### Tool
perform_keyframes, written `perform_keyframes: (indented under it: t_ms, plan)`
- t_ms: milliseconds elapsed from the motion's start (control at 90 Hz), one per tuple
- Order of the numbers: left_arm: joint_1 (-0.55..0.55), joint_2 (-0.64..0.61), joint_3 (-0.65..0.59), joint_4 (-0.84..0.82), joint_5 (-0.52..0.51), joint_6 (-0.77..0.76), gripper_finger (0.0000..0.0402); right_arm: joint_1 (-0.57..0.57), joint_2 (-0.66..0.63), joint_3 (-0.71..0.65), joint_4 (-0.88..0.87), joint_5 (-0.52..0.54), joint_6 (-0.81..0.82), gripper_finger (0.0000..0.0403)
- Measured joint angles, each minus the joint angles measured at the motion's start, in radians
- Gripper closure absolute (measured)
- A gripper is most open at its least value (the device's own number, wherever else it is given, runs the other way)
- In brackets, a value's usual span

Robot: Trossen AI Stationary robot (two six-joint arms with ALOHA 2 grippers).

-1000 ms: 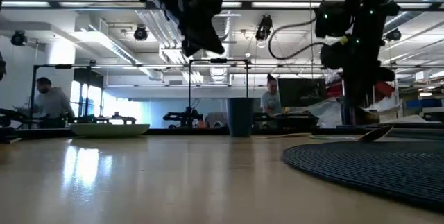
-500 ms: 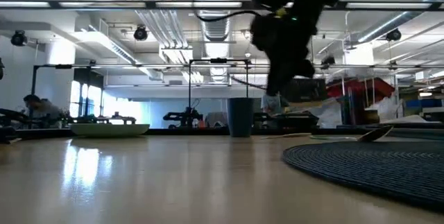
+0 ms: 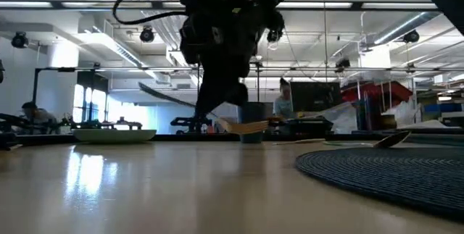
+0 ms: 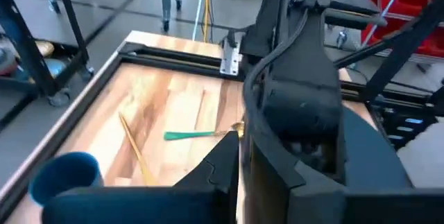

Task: Set table place
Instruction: Adjust the gold knife

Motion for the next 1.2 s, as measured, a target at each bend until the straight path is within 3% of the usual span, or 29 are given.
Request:
perform_keyframes:
  t_ms: [289, 711, 1200]
  plan:
    - [-0.003, 0.006, 0.0, -0.089, 0.003, -0.013, 0.038, 0.008, 0.083, 0.071, -0.007, -0.009, -0.01, 0.0401]
    - [-0.053, -0.003, 0.0, -0.349, 0.006, -0.06, 0.038, 0.017, 0.084, 0.059, 0.005, 0.01, -0.013, 0.0371]
    - [-0.115, -0.009, -0.014, -0.364, -0.029, -0.154, 0.0381, 0.022, 0.047, 0.037, -0.134, 0.014, -0.032, 0.0351]
